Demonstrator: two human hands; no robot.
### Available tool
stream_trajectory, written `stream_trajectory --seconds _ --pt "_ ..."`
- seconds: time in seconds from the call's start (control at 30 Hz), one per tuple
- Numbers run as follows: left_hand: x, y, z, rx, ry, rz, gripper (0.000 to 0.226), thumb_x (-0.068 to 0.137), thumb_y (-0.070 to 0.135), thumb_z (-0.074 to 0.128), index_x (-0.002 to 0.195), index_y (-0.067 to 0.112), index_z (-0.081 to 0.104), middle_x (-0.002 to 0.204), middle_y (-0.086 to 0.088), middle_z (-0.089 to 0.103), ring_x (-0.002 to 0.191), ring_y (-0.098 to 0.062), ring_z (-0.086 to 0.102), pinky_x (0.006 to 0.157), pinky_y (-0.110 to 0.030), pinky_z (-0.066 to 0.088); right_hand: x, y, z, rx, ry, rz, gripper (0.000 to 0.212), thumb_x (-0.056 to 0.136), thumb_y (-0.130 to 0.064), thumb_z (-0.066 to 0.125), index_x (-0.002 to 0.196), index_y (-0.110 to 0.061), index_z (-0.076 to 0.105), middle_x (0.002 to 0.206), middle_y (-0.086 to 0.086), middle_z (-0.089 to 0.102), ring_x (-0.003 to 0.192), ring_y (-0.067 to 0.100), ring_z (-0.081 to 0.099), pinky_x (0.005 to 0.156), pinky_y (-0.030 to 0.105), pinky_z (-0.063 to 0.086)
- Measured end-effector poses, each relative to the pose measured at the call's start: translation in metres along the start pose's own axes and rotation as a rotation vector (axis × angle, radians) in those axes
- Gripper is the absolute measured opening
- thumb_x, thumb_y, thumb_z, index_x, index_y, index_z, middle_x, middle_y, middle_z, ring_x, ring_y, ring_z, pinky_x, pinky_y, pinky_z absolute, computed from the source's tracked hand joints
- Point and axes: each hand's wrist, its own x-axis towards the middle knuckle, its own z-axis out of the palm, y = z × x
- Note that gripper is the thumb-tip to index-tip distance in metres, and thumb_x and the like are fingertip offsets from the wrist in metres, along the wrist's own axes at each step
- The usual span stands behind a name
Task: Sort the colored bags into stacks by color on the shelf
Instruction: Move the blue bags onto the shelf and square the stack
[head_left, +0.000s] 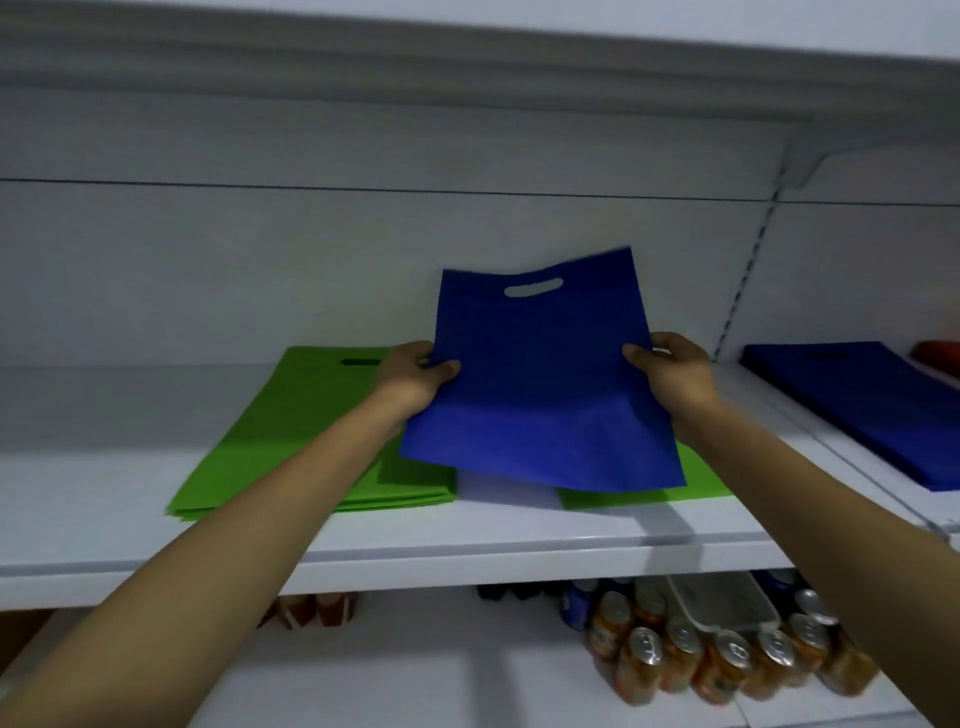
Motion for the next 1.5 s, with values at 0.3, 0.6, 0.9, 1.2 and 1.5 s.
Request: stream_trajectory --seconds 0.3,0.6,0.9,1.2,1.5 --pt "-0.034 0.079 0.151 0.17 0.078 0.286 0.019 0.094 0.025 0.057 0.097 0.008 0.062 0.095 -0.005 0.065 0.084 -0.023 0.058 0.07 -0.031 0.046 0.008 0.005 -0.161 -0.071 -0.006 0.046 0.016 0.094 -0.016 0.06 0.109 -0.01 0.058 0.1 0.003 0.064 0.082 0.014 0.063 0.073 0.03 0.052" --pt "-0.07 0.146 0.295 0.016 0.05 0.275 0.019 0.092 0.026 0.06 0.101 0.008 0.063 0.099 -0.005 0.068 0.089 -0.025 0.063 0.081 -0.033 0.051 0.021 0.011 -0.321 -0.08 0.057 0.105 0.022 0.093 -0.026 0.062 0.11 -0.012 0.059 0.105 -0.001 0.064 0.091 0.02 0.061 0.08 0.044 0.052" --pt "-0.087 0.177 0.393 -0.051 -0.048 0.211 0.009 0.094 0.025 0.058 0.097 0.016 0.06 0.097 -0.002 0.068 0.092 -0.026 0.065 0.086 -0.042 0.054 0.045 0.024 -0.431 -0.104 0.17 0.102 0.016 0.097 -0.016 0.056 0.081 -0.013 0.058 0.09 0.004 0.064 0.076 0.019 0.059 0.063 0.032 0.049" --pt "-0.053 0.181 0.453 -0.036 -0.143 0.221 0.02 0.094 0.025 0.059 0.106 0.009 0.062 0.102 -0.004 0.065 0.095 -0.024 0.063 0.084 -0.036 0.053 0.112 0.022 -0.469 -0.274 0.192 0.046 0.017 0.096 -0.015 0.057 0.082 -0.016 0.066 0.086 0.007 0.068 0.074 0.023 0.065 0.069 0.034 0.054" --pt "-0.01 0.149 0.5 0.029 -0.262 0.126 0.04 0.09 0.025 0.064 0.126 0.015 0.05 0.123 0.001 0.058 0.102 -0.016 0.057 0.086 -0.027 0.046 0.197 0.054 -0.475 -0.731 0.092 0.039 0.021 0.092 -0.018 0.061 0.1 -0.001 0.07 0.096 0.018 0.069 0.081 0.031 0.062 0.072 0.039 0.051"
